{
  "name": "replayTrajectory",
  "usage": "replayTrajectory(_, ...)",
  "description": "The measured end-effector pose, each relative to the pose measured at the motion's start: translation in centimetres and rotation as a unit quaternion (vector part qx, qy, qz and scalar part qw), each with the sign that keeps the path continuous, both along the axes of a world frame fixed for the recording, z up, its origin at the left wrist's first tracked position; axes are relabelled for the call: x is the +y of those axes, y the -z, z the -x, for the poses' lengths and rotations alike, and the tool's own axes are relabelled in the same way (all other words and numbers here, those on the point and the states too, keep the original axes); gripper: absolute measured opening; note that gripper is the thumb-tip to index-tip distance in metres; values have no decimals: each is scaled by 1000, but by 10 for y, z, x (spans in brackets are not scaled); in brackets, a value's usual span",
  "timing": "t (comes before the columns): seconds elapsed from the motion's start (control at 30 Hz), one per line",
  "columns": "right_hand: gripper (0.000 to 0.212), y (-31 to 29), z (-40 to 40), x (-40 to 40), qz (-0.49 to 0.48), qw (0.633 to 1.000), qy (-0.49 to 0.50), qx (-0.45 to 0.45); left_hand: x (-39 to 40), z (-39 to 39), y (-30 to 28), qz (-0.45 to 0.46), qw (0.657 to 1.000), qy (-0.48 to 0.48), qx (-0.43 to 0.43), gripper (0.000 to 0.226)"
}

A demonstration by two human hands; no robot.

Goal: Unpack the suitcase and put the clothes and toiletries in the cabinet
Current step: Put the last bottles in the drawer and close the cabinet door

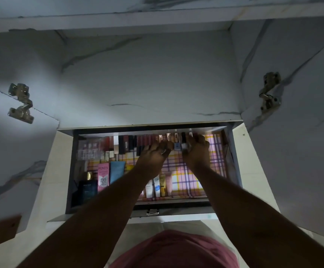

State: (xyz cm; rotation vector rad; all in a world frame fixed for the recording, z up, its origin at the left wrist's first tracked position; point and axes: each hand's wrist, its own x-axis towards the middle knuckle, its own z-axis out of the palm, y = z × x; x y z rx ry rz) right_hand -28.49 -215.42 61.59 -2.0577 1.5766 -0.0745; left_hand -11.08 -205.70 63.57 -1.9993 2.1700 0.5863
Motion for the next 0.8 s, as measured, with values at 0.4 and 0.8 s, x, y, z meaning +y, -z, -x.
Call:
replayTrajectory(0.4, 74, 0, 0, 5, -2, 1000, -23, -17, 2, 0, 0, -32, 999, -30, -7, 101)
replayTrajectory(0.8, 69, -29, 11, 15, 33, 997, -65, 4, 22, -1, -23, -18, 992, -113, 48, 73)
